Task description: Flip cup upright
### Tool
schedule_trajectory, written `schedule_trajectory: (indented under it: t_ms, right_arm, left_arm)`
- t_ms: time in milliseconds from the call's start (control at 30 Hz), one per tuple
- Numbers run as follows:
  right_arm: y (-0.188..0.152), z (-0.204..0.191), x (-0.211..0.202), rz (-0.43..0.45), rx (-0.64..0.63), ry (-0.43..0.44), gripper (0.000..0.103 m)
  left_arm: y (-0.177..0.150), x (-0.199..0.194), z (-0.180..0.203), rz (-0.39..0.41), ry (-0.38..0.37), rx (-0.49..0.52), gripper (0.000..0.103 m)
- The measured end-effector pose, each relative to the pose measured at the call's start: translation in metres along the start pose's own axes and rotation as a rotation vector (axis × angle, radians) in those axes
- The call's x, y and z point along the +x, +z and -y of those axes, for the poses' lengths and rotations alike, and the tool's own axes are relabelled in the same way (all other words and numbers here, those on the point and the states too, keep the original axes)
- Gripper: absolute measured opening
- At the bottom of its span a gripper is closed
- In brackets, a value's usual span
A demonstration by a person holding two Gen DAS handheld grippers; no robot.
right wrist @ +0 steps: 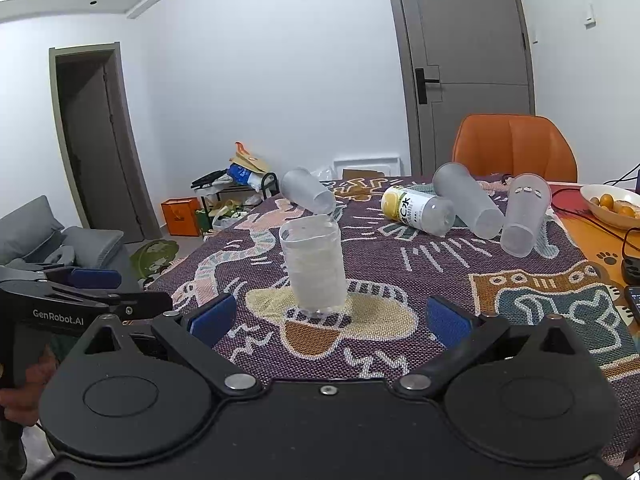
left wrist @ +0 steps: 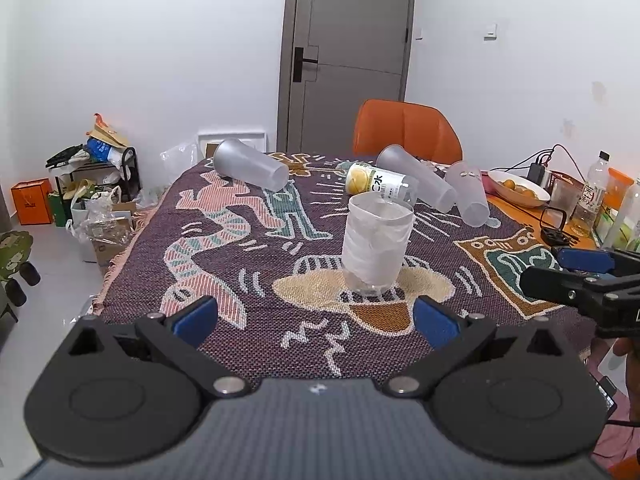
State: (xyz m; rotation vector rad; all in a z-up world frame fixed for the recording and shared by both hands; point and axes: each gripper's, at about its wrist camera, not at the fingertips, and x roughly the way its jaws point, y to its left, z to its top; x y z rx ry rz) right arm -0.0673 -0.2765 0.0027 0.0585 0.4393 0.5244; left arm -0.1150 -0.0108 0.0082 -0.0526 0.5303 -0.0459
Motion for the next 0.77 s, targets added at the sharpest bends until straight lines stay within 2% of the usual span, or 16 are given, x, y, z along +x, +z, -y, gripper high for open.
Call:
schedule_trajectory:
  t_ms: [767]
  right_arm:
    - [-0.0065, 0.0027, 0.0066, -0.011, -0.003, 0.001, 0.103]
  left_arm:
    - [-0.0029, 0.0040, -0.0032, 0.020, 0.004, -0.011, 0.103]
